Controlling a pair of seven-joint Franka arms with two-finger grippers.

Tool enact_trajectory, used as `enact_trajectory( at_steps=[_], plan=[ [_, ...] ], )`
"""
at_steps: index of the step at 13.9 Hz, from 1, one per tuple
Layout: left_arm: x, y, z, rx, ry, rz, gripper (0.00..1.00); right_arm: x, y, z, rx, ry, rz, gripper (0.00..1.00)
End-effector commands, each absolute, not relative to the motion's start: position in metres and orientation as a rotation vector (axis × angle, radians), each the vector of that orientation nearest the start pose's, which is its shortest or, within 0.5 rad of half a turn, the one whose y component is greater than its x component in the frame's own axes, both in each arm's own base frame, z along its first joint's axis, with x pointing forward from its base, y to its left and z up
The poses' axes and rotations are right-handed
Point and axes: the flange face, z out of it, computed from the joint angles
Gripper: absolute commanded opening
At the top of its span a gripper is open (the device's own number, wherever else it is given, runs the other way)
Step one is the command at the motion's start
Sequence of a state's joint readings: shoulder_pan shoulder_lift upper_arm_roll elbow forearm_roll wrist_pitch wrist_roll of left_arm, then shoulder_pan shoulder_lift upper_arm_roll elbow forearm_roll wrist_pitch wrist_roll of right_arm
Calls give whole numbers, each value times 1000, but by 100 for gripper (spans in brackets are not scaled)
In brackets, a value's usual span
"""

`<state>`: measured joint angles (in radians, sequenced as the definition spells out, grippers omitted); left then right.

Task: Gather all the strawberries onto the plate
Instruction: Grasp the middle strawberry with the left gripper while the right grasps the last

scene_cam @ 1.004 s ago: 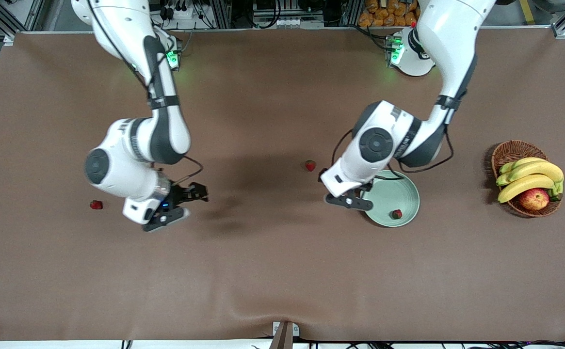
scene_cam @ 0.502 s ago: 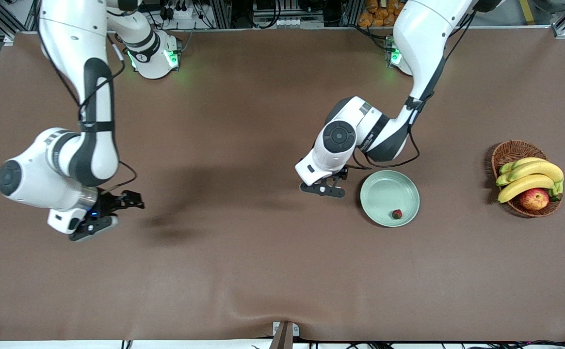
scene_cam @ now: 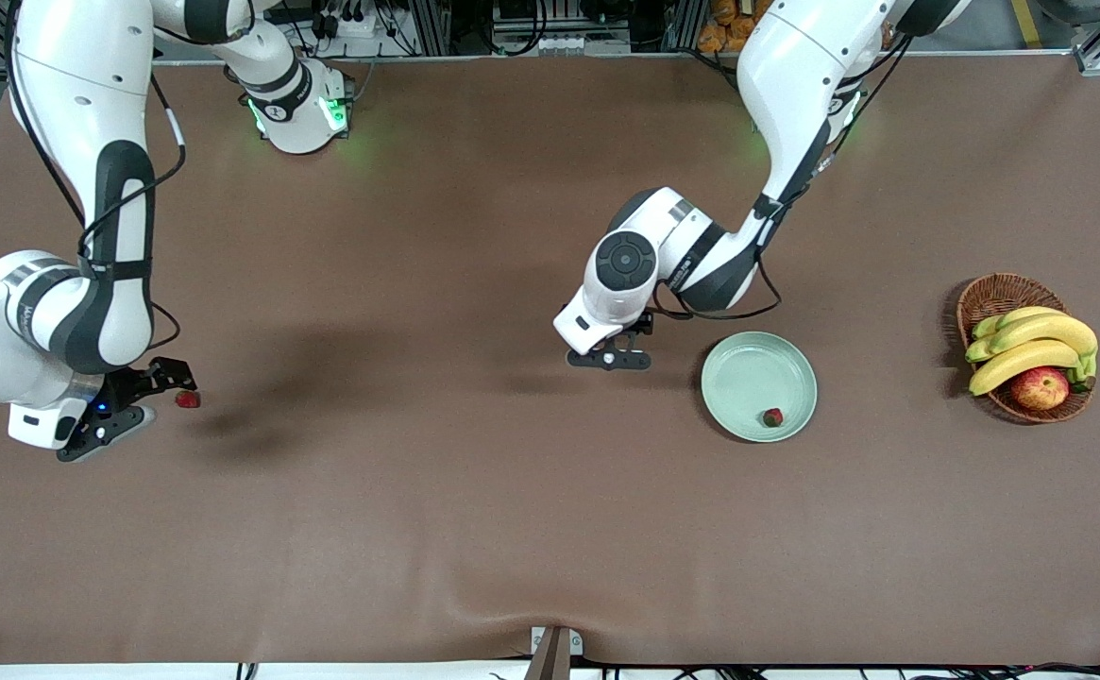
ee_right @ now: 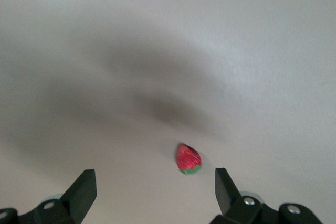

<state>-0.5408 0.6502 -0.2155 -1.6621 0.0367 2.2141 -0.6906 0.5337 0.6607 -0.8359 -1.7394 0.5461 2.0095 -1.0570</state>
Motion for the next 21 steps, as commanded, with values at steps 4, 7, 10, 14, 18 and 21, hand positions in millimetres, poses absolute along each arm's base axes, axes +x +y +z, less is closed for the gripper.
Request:
enact_trajectory(
  at_steps=[4, 7, 10, 14, 18, 21],
  plan=[
    [479, -450, 198, -3131, 20, 205, 92, 629, -113, 236, -2843, -1259, 422, 100],
    [477, -453, 195, -3145, 23, 188, 86, 639, -108, 219, -2739, -1569, 378, 100],
    [473, -459, 183, -3154, 28, 174, 83, 639, -112, 196, -2706, -1610, 348, 100],
    [464, -450, 176, -3131, 29, 200, 79, 636, -120, 180, -2694, -1589, 349, 100],
    [462, -442, 180, -3107, 67, 172, 50, 636, -125, 176, -2707, -1591, 345, 100],
    [466, -442, 191, -3115, 69, 152, 31, 636, -126, 174, -2708, -1581, 340, 98]
  ],
)
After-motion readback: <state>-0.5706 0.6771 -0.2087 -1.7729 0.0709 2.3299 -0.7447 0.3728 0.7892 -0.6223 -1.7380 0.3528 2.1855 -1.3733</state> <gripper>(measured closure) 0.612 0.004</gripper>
